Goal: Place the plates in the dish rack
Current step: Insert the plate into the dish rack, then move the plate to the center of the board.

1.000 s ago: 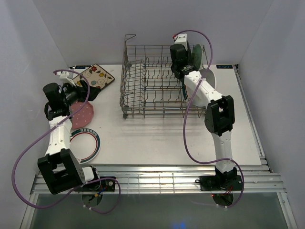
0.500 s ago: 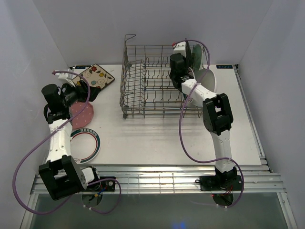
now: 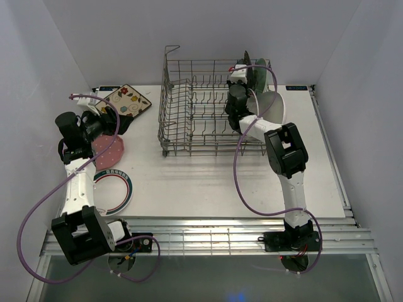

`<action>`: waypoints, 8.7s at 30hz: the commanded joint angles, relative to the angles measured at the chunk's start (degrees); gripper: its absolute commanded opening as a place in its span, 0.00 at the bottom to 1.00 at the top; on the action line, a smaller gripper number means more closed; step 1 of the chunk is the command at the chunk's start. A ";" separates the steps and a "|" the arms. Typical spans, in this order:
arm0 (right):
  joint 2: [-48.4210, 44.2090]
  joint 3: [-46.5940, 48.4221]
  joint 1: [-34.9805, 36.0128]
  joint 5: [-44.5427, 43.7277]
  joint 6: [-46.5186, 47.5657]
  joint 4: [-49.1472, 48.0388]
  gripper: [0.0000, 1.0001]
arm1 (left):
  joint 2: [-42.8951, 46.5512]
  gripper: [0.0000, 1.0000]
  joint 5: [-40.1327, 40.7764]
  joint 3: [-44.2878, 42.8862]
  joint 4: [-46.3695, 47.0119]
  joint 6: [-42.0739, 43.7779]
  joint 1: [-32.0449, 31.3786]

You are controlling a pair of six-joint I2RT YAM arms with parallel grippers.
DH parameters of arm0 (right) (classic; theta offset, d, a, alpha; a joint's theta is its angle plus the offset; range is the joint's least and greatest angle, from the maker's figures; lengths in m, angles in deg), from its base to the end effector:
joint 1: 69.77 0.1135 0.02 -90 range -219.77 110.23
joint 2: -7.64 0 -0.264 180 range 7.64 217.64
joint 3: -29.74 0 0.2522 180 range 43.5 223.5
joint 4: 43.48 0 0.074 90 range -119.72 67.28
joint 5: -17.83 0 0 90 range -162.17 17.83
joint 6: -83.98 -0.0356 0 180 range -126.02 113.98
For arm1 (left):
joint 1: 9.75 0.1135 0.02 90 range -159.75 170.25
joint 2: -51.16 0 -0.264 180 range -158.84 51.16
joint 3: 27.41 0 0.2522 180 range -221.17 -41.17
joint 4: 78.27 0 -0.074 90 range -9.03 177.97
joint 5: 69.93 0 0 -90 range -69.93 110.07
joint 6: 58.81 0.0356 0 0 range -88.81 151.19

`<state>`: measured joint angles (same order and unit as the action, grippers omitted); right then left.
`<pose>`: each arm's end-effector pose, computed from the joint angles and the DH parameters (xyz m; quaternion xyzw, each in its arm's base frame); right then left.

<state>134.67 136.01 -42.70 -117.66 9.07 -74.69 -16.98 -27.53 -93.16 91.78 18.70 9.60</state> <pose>0.4676 0.2105 0.2528 0.0651 0.6574 -0.1720 0.7307 0.2629 0.0645 0.3271 0.0478 0.7548 -0.2795 0.5915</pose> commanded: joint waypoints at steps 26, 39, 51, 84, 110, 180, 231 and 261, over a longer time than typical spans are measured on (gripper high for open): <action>-4.41 5.57 -0.61 1.81 7.94 -15.77 0.08 | 1.96 0.98 -0.04 0.66 1.28 0.36 -0.19; -3.89 16.38 -0.53 5.07 9.70 4.51 0.08 | 1.96 0.98 -0.66 0.48 0.93 0.45 -0.19; -3.62 25.08 -0.61 6.91 4.07 22.81 0.08 | 1.87 0.98 -0.66 0.13 0.23 0.63 -0.19; 4.11 35.81 -3.25 8.14 -8.23 42.95 0.08 | 1.25 0.98 -1.71 -0.75 -1.62 1.15 -0.19; -0.72 35.55 -5.10 12.27 -12.28 44.88 0.57 | 0.99 0.98 -0.92 -1.01 -1.88 1.42 -0.28; -89.05 -69.30 20.57 41.09 -37.94 29.33 0.97 | -3.76 0.98 11.73 -0.13 0.40 1.77 0.77; -63.40 -63.24 26.72 51.56 -40.93 18.26 0.98 | 6.26 0.98 30.54 15.16 -17.17 34.64 4.72; -57.76 -60.08 29.62 52.79 -41.11 15.26 0.98 | -12.28 0.98 -0.22 6.63 -44.86 63.82 44.89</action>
<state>76.44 73.43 -13.50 -65.51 -32.00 -56.66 -29.40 -24.03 -85.05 48.94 77.45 53.03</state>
